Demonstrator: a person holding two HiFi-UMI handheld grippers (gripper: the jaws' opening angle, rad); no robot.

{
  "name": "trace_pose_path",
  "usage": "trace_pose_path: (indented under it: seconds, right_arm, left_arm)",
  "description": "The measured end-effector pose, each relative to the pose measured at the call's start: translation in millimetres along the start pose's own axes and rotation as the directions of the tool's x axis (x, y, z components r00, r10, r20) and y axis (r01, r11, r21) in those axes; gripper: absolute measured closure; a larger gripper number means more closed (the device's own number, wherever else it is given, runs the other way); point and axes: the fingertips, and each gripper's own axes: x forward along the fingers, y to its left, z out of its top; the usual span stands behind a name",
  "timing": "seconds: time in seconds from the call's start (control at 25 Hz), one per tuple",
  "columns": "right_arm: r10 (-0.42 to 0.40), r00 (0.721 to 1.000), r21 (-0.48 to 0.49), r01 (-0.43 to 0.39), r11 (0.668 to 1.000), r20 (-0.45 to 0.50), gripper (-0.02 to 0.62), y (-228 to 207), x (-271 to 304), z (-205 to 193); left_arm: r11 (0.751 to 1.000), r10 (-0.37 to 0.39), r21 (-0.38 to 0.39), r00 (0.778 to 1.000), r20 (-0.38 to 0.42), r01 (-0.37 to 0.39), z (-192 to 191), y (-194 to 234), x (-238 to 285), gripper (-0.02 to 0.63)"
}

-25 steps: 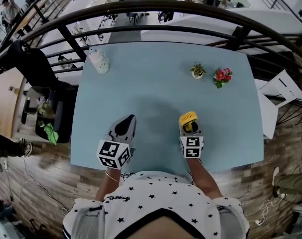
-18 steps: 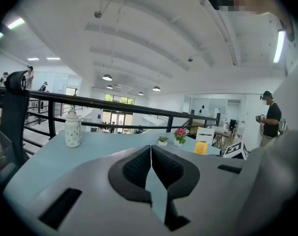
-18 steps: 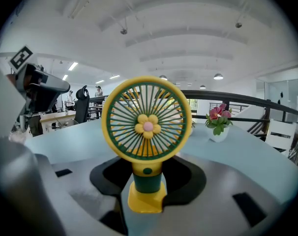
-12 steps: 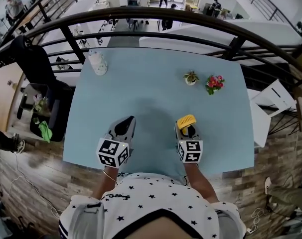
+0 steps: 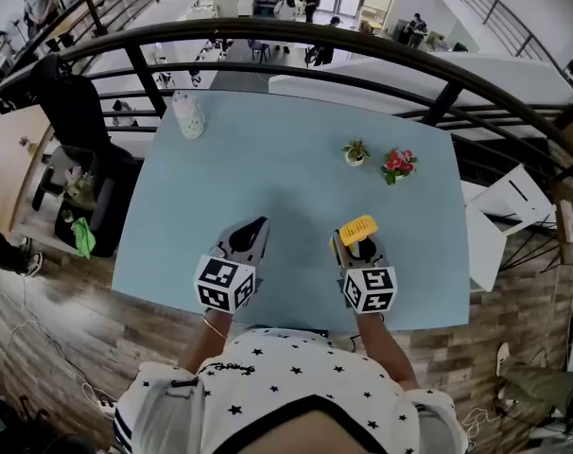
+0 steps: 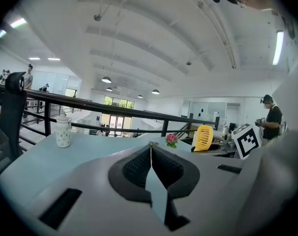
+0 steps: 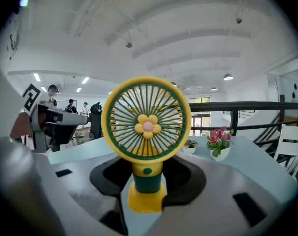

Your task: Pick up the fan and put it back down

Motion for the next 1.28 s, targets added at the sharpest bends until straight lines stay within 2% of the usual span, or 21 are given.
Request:
trace_pose_path:
  seconds: [0.28, 0.6, 1.04, 1.28]
  right_arm:
    - [0.072, 0.996, -0.017, -0.071, 0.997, 0.051, 0.42, 3, -19, 34]
    - [0.112, 0.984, -0.033, -0.109, 0.994, 0.136, 0.42, 1, -48, 77]
    - [0.081, 0.978, -0.012, -0.08, 0.997, 0.194, 0.419, -11, -81, 98]
    - [0.077, 0.978, -0.042, -0.07, 0.997, 0.196, 0.419, -10, -87, 100]
  left_arm:
    - [1.0, 0.007, -0.008, 1.0, 0.008, -0.007, 0, -18, -3, 0.577]
    - [1.0, 0.025, -0.001, 1.0, 0.016, -0.025, 2, -26, -9, 0.577]
    - [0.999, -0.006, 0.032, 1.0, 0.018, 0.005, 12, -32, -3, 0.577]
    - [0.999, -0.027, 0.038, 1.0, 0.011, 0.026, 10, -38, 2, 0.577]
